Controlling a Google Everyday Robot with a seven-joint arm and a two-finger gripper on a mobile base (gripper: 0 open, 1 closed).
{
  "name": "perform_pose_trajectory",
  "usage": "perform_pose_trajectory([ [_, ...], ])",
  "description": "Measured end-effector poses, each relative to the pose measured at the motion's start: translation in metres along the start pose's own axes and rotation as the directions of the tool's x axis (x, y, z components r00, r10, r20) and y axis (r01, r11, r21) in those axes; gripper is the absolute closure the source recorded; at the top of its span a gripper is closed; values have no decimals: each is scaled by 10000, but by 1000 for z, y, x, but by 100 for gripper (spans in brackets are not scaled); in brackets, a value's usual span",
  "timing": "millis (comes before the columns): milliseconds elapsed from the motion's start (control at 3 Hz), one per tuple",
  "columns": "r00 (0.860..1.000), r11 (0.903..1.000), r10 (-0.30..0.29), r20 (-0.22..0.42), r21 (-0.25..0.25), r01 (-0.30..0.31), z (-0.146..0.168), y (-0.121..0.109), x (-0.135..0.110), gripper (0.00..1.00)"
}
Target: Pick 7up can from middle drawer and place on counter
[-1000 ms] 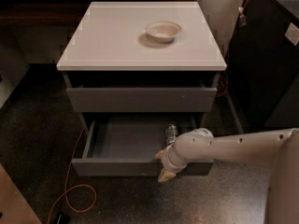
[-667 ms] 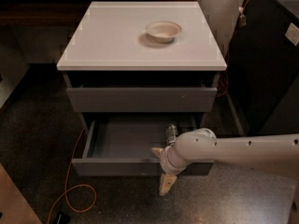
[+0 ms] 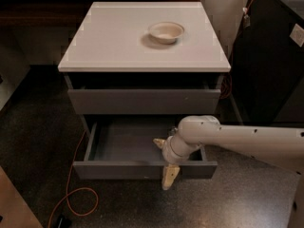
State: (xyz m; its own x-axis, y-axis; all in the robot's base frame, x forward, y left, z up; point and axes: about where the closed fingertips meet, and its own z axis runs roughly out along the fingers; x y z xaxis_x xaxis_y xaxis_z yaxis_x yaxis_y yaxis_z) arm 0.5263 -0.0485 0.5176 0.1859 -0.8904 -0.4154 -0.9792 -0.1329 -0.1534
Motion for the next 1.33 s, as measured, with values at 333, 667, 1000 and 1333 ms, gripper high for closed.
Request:
perform_pose_trajectory([
  [333,9903,9878,1362,260,-793,-1338,-6,-28,10,0],
  [667,9571,9524,2897,53,-1009,-2877,-15,-54,23,0],
  [1000,9110,9109,4074,-638,-433,-4104,-26,-78,33,0],
  [1333,8541,8719,4897,-1749,964,-4802,-28,-85,46,0],
])
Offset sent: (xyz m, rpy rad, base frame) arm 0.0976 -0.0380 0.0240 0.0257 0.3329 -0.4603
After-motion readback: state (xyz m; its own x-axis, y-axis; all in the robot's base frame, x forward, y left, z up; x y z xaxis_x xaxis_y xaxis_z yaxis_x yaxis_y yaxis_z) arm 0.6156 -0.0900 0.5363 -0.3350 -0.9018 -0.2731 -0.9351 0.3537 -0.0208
